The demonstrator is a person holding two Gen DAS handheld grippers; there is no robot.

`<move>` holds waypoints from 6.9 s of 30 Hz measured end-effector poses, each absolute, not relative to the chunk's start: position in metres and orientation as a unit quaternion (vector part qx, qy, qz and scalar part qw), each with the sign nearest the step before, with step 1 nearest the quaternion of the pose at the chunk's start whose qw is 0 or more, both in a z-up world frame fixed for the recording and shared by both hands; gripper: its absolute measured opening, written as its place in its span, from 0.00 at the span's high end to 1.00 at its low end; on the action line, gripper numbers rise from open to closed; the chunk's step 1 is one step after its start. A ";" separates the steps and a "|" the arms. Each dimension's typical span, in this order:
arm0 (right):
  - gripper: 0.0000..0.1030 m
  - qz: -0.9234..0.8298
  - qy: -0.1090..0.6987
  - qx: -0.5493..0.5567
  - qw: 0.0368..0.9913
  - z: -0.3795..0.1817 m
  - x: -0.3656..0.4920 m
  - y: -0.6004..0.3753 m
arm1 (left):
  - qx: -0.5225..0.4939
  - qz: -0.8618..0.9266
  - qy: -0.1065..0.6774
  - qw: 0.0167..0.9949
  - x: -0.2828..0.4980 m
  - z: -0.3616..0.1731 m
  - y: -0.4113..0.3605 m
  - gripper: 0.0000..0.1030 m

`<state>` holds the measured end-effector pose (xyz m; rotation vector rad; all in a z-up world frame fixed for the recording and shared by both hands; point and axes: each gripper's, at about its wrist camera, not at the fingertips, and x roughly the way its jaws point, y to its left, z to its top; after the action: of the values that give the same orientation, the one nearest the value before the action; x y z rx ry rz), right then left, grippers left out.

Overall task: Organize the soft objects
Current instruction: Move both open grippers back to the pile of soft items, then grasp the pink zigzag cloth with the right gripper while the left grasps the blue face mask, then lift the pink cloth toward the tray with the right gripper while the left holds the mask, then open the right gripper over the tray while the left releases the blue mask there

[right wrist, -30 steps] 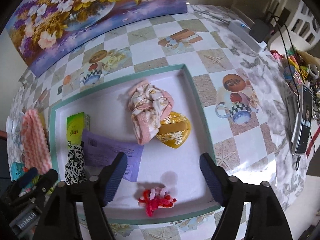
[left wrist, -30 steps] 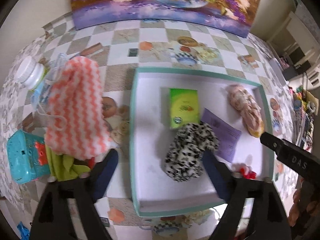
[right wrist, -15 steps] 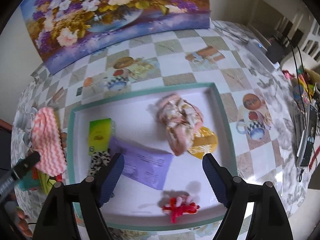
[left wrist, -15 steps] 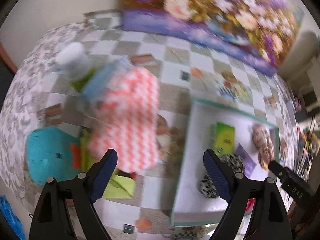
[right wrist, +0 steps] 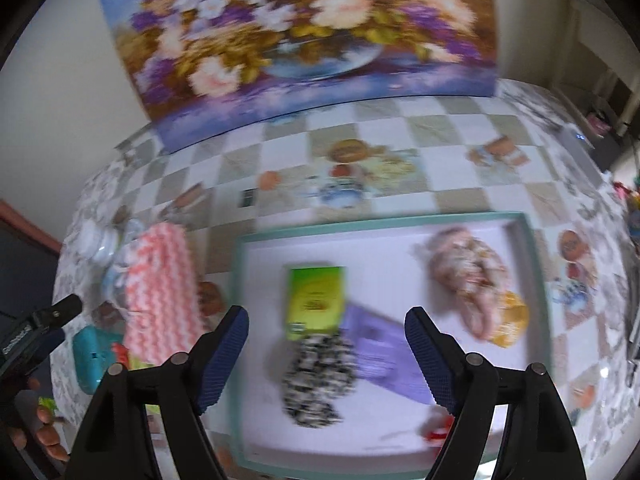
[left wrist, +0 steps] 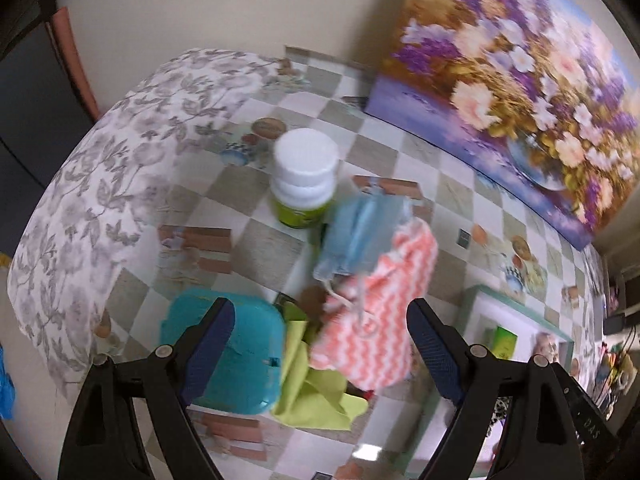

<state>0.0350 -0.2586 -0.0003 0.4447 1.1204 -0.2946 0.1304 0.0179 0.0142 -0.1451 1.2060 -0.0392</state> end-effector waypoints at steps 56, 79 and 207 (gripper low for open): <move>0.45 0.034 0.579 0.186 0.793 -0.088 0.139 -0.137 | -0.115 -0.066 0.601 0.788 0.195 -0.046 -0.003 0.76; 0.93 0.038 0.547 0.219 0.807 -0.072 0.132 -0.156 | -0.125 -0.045 0.598 0.790 0.195 -0.048 0.004 0.86; 0.88 -0.135 0.597 0.272 0.742 -0.065 0.010 -0.371 | 0.083 -0.234 0.623 0.742 0.065 -0.053 -0.246 0.66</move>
<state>0.0100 -0.3710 -0.0652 0.5972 1.3093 -0.2949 0.0652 -0.2465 -0.0527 0.1828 1.3652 -0.5128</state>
